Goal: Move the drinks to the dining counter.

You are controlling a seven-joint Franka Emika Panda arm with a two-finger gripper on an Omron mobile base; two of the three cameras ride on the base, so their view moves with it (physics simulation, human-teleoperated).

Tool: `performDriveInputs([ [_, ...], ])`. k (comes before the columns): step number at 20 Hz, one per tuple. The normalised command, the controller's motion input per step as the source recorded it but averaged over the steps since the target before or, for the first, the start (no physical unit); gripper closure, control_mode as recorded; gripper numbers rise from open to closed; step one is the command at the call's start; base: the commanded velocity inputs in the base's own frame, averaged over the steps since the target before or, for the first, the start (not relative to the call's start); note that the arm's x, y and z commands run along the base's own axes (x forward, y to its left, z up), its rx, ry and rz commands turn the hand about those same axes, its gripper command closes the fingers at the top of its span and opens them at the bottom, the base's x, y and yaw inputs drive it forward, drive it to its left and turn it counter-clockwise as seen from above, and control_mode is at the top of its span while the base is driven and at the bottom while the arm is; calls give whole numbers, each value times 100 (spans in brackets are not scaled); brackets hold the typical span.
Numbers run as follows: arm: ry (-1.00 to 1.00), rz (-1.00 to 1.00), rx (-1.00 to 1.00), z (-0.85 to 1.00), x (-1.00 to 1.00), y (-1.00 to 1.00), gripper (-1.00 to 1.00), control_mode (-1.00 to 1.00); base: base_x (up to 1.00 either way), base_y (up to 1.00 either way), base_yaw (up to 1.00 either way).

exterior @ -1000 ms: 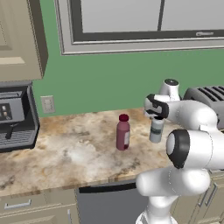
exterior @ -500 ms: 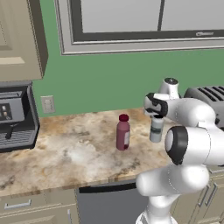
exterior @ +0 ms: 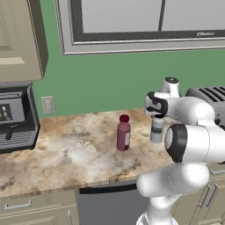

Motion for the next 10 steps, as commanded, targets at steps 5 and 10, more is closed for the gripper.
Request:
performDriveInputs([
  [5,0,0,0,0,-2,0,100,-100,0,0,0],
  [10,-11,4,0,30,-35,0,100,-100,0,0,0],
])
